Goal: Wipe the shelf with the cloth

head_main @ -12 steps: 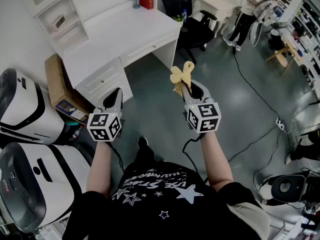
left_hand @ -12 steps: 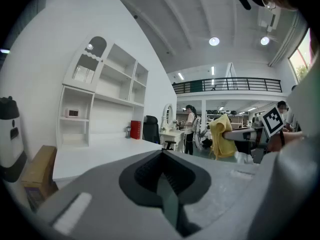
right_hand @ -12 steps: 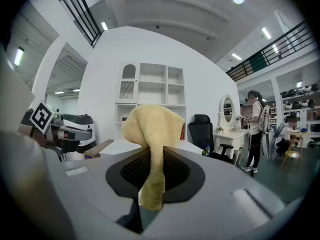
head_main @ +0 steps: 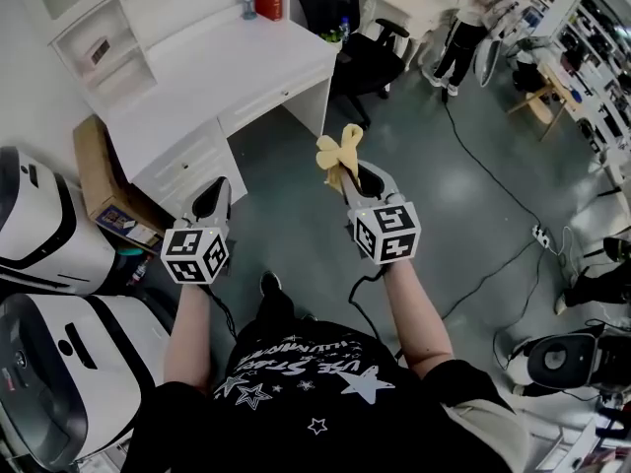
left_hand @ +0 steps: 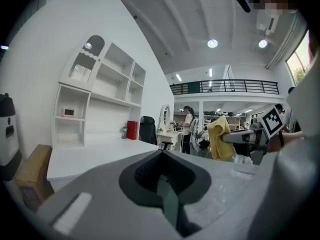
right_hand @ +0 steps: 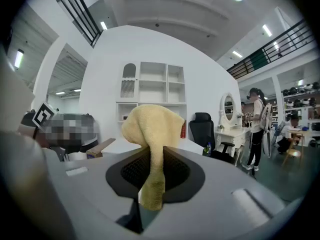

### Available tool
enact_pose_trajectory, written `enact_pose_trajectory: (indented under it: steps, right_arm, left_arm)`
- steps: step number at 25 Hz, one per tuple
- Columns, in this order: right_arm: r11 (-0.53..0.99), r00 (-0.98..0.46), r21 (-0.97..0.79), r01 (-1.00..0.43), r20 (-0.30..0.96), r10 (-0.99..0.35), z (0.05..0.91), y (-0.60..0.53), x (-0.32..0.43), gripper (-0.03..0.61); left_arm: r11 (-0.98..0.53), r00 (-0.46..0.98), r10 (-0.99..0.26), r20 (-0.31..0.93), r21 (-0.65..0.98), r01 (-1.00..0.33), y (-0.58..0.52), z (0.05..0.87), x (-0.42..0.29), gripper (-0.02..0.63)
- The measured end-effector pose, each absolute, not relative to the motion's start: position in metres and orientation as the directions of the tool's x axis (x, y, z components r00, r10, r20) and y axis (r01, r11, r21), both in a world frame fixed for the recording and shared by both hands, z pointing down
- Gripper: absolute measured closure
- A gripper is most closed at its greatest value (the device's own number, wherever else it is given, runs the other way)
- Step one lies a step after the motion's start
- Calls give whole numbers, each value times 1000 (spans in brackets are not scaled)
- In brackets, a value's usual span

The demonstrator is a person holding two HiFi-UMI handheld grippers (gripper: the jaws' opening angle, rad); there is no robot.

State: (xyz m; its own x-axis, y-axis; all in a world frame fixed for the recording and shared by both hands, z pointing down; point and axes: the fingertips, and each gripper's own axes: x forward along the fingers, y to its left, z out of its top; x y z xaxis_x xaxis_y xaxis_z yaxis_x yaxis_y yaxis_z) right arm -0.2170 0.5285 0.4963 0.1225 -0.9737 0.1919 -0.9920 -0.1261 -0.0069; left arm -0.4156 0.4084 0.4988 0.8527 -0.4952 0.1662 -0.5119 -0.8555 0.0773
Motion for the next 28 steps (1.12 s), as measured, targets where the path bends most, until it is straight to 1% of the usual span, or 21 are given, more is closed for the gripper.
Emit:
enact_pose_trajectory:
  steps: [7, 12, 19, 23, 28]
  right_arm:
    - [-89, 84, -20, -996, 175, -981, 500, 517, -219, 499]
    - [-92, 84, -39, -995, 185, -979, 509, 484, -203, 498]
    - [-100, 91, -35, -994, 207, -974, 513, 394, -151, 497]
    - [-107, 102, -16, -994, 186, -977, 496, 326, -115, 497]
    - [-82, 79, -10, -997, 162, -984, 474, 243, -93, 497]
  left_arm:
    - [-840, 837, -515, 183, 84, -535, 404, 508, -421, 612]
    - [-830, 829, -528, 186, 95, -550, 371, 514, -411, 612]
    - [-824, 827, -533, 179, 112, -555, 273, 519, -363, 611]
    - [-827, 830, -534, 160, 109, -552, 209, 507, -330, 611]
    - [-827, 829, -538, 152, 95, -554, 133, 488, -306, 611]
